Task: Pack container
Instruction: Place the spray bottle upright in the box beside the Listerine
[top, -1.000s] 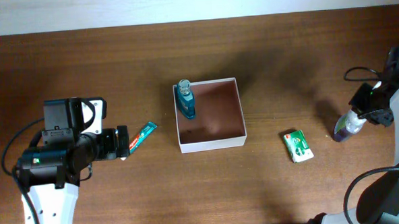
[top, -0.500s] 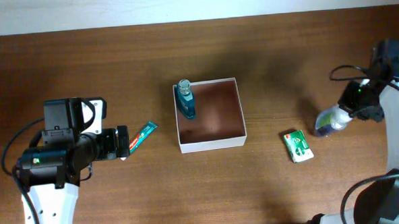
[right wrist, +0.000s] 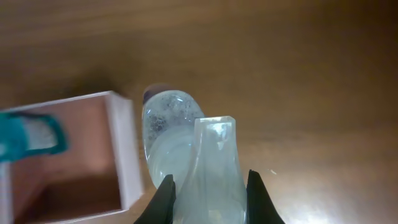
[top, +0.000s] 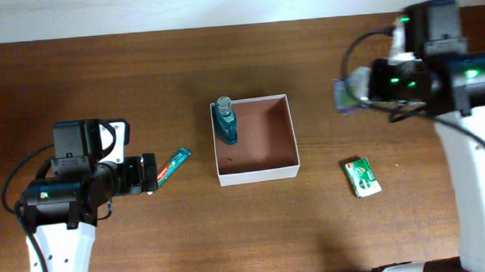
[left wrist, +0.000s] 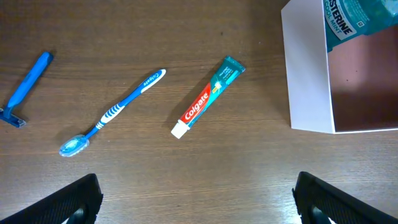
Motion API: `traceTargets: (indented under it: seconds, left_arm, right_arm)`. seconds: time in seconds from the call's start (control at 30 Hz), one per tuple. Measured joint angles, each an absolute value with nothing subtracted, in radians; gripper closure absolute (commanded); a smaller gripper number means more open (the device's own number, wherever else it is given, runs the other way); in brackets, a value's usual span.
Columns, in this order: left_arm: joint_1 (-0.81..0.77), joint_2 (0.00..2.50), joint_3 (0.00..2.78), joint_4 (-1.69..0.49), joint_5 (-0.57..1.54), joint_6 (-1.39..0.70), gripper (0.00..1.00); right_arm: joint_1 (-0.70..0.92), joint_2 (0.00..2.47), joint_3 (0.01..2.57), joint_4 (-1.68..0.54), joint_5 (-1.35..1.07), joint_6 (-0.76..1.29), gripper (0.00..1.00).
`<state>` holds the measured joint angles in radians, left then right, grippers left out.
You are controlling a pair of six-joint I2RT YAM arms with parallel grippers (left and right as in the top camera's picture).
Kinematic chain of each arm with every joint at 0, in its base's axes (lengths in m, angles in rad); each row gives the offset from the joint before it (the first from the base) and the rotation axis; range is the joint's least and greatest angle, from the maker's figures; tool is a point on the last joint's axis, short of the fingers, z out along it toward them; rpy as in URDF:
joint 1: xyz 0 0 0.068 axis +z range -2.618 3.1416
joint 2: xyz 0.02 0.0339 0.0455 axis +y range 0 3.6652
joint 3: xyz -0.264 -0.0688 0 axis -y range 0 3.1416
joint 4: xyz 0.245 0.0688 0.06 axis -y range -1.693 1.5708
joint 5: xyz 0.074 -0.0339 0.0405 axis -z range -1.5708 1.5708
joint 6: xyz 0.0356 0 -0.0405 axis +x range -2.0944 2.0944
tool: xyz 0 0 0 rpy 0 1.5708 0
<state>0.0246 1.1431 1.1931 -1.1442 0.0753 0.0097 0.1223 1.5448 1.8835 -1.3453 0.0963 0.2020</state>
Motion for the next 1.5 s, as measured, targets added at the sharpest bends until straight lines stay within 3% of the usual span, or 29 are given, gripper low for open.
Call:
traceTargets:
  seconds: [0.17,0.4,0.73,0.93,0.97,1.03,1.13,1.5]
  left_arm:
    - [0.025,1.143,1.193,-1.145,0.075,0.010,0.01]
    - [0.025,1.143,1.193,-1.145,0.075,0.010,0.01]
    - [0.025,1.143,1.193,-1.145,0.075,0.010,0.01]
    - [0.025,1.143,1.193,-1.145,0.075,0.010,0.01]
    - [0.025,1.143,1.193,-1.145,0.075,0.010,0.01]
    - [0.025,1.143,1.193,-1.145,0.075,0.010,0.01]
    - [0.025,1.143,1.193,-1.145,0.075,0.010,0.01]
    - [0.025,1.143,1.193,-1.145,0.075,0.010,0.01]
  right_arm:
    - [0.331,1.549,1.887,-1.339,0.156,0.215,0.95]
    - [0.477,1.666,1.889,-1.304,0.204,0.266,0.96]
    - [0.522,1.924,1.889,-1.198,0.221,0.408,0.95]
    - [0.522,2.007,1.889,-1.169,0.221,0.481,0.90]
    - [0.522,2.012,1.889,-1.167,0.221,0.487,0.87]
    - [0.522,2.020,1.889,-1.163,0.221,0.496,0.67]
    - [0.522,2.021,1.889,-1.150,0.220,0.501,0.48]
    - [0.542,2.021,1.891,-1.150,0.220,0.459,0.45]
